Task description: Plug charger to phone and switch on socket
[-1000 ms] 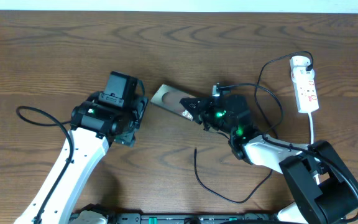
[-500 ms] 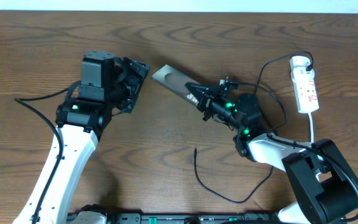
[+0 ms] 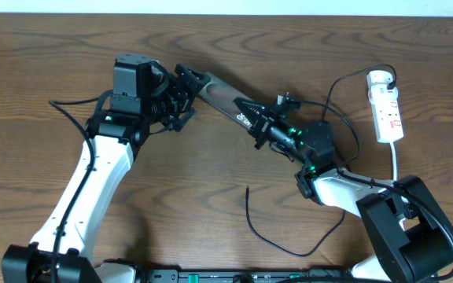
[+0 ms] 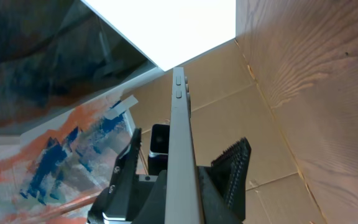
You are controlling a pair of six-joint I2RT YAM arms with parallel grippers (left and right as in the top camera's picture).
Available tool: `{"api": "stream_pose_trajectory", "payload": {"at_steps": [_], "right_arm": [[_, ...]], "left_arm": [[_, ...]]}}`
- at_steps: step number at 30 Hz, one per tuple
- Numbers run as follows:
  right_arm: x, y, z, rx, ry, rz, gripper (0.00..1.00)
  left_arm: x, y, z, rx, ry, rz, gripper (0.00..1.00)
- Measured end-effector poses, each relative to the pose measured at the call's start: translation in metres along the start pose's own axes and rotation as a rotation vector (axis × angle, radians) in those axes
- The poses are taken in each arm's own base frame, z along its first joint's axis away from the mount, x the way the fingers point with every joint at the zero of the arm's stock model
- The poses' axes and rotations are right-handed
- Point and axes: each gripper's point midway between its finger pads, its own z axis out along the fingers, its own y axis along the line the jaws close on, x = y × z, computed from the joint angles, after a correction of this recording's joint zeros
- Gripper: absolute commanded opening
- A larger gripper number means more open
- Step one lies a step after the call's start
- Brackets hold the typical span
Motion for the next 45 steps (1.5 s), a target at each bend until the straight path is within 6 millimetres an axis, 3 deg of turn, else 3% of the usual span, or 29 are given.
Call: {"api": "stream_pose_trajectory", "payload": {"at_steps": [12,20,24,33,38,45], "right_arm": [[0.016,-0.003,0.008,-0.019,0.003,-0.001,0.01],[0.032,-0.002,0.018,-0.049,-0.005,-0.003,0.01],[0.029,0.003,0.02,-0.071,-0.035,-0.003,0.01],[0.022,0.006,0.02,-0.098,-0.089,-0.001,0.01],[0.028,0.004,0.022,-0.099,-0.083,0.003,0.01],[0.028,0.008,0.022,-0.114,-0.088,0.003,0.01]], "left_arm": [[-0.007,-0.026,0.0,0.104,-0.025,0.1,0.86],[-0.01,-0.029,-0.001,0.111,-0.042,0.111,0.84],[-0.013,-0.027,-0.001,0.103,-0.061,0.114,0.66],[-0.017,-0.026,-0.001,0.095,-0.082,0.109,0.5],[-0.018,-0.026,-0.001,0.092,-0.085,0.106,0.25],[-0.018,-0.026,-0.001,0.092,-0.087,0.107,0.19]]}}
